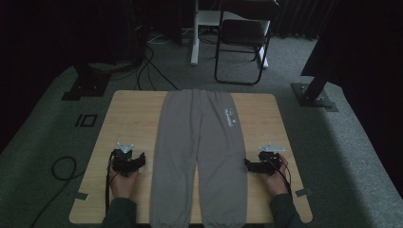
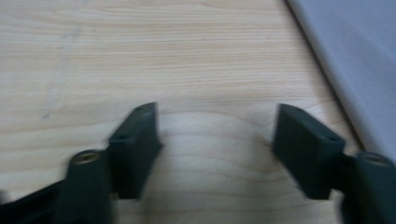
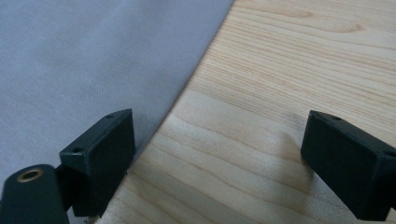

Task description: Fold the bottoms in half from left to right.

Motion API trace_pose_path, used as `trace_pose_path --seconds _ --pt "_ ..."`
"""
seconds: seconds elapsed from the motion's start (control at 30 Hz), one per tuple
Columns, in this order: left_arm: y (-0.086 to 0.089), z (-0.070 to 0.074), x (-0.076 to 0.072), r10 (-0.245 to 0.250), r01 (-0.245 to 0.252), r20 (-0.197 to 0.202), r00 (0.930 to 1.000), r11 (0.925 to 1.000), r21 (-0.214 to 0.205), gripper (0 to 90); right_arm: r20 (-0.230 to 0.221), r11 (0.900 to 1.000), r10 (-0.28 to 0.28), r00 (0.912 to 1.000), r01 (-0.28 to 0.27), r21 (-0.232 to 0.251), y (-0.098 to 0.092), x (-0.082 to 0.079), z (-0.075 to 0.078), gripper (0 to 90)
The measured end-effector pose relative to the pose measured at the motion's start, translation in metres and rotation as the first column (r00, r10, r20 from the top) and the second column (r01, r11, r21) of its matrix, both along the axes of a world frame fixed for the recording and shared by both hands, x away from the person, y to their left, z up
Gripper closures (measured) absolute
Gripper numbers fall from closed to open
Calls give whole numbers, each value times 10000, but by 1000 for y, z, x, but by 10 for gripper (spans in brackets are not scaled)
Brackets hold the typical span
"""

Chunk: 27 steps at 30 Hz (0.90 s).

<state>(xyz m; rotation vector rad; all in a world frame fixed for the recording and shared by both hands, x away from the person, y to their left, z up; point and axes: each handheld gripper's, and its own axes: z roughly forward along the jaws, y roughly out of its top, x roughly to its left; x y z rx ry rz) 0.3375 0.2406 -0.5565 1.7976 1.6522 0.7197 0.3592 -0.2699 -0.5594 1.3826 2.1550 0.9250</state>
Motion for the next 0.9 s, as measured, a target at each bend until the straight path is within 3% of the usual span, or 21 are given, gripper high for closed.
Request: trace_pose_path --seconds 0.2,0.3,0.37,0.47,0.6,0.67,0.9 --pt "0 1 -4 -381 382 -85 9992 9993 29 347 8 10000 92 10000 -92 -5 -1 0 0 100" --pt "0 2 -6 -462 462 -115 9989 9989 20 413 6 9999 102 9999 -102 -1 -1 0 0 100" --pt "0 4 -8 -516 513 -176 9985 9986 -138 469 2 9999 115 9999 -115 -1 -1 0 0 100" --pt "-2 9 -13 -815 818 86 9966 9956 -450 477 0 9999 160 9999 -160 0 -1 0 0 100" --pt "-10 15 -20 -1234 1271 460 9913 9878 -901 477 -5 9998 209 9998 -209 11 -2 0 0 100" --pt "-16 14 -21 -1522 1556 400 9875 9822 -1054 476 -4 9998 218 9998 -218 12 -2 0 0 100" --pt "-38 9 -19 -2178 2176 50 9760 9734 -716 475 -3 9996 272 9996 -272 1 -2 0 0 100"
